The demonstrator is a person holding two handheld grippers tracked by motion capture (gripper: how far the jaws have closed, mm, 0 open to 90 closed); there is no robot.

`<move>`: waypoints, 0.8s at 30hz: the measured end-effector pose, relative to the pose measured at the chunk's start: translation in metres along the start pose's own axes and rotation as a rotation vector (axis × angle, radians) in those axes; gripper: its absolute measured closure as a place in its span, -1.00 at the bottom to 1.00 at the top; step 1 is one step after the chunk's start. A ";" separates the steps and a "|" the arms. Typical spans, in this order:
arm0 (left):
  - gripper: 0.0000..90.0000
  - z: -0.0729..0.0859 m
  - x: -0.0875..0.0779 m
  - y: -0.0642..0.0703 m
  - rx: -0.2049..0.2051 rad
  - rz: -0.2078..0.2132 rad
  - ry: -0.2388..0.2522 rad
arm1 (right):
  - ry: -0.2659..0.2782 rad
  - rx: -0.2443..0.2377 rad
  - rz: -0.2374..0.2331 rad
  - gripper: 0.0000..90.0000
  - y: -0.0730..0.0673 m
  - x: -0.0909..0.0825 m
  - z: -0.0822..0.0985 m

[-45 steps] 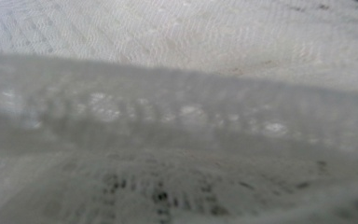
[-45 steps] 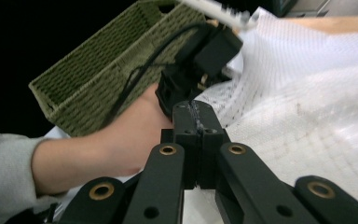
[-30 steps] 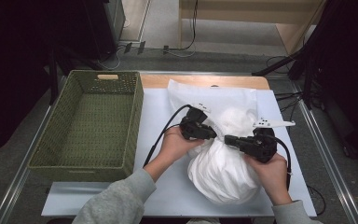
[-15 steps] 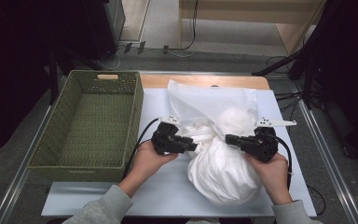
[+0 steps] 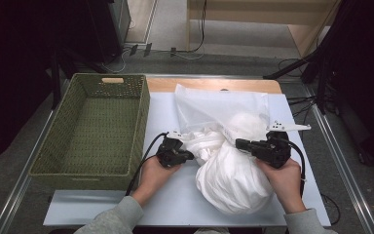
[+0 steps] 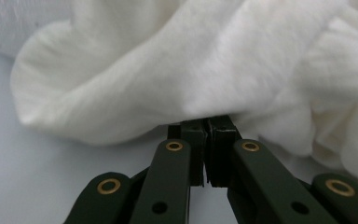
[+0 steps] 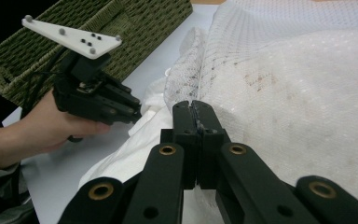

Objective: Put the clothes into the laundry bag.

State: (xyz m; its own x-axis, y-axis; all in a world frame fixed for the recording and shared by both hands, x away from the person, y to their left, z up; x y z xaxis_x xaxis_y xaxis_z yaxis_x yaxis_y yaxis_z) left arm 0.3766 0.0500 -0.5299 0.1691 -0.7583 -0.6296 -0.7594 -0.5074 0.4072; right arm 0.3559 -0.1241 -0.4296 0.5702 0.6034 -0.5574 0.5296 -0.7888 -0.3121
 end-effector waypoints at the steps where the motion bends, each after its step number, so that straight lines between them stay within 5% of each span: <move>1: 0.97 -0.004 0.002 -0.001 -0.008 0.004 0.020 | 0.002 -0.001 0.001 1.00 0.000 0.000 -0.001; 3: 0.97 -0.011 0.009 -0.002 -0.033 0.031 0.030 | 0.007 -0.001 -0.002 1.00 0.000 -0.001 -0.002; 7: 0.97 -0.034 0.020 0.009 0.019 0.051 0.056 | 0.012 0.000 -0.006 1.00 -0.001 0.000 -0.005; 16: 0.98 -0.075 0.039 0.053 0.102 0.150 0.114 | 0.046 0.028 -0.012 1.00 0.002 -0.004 -0.015; 24: 0.99 -0.092 0.050 0.090 0.194 0.192 0.102 | 0.097 0.072 -0.044 1.00 0.002 -0.012 -0.024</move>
State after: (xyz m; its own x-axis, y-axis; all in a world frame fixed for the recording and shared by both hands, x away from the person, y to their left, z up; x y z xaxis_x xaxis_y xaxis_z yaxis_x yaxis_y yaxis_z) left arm 0.3744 -0.0711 -0.4641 0.0656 -0.8752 -0.4793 -0.8881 -0.2702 0.3719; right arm 0.3653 -0.1297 -0.4050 0.6077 0.6431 -0.4660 0.5110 -0.7658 -0.3905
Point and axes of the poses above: each handheld gripper's, and its own axes: x roughly forward along the jaws, z roughly out of its underside, y roughly to its right, the point moved 10 cm from there along x, roughly forward along the jaws, and after that the axes turned 11 degrees about z, right-handed, at the moved point
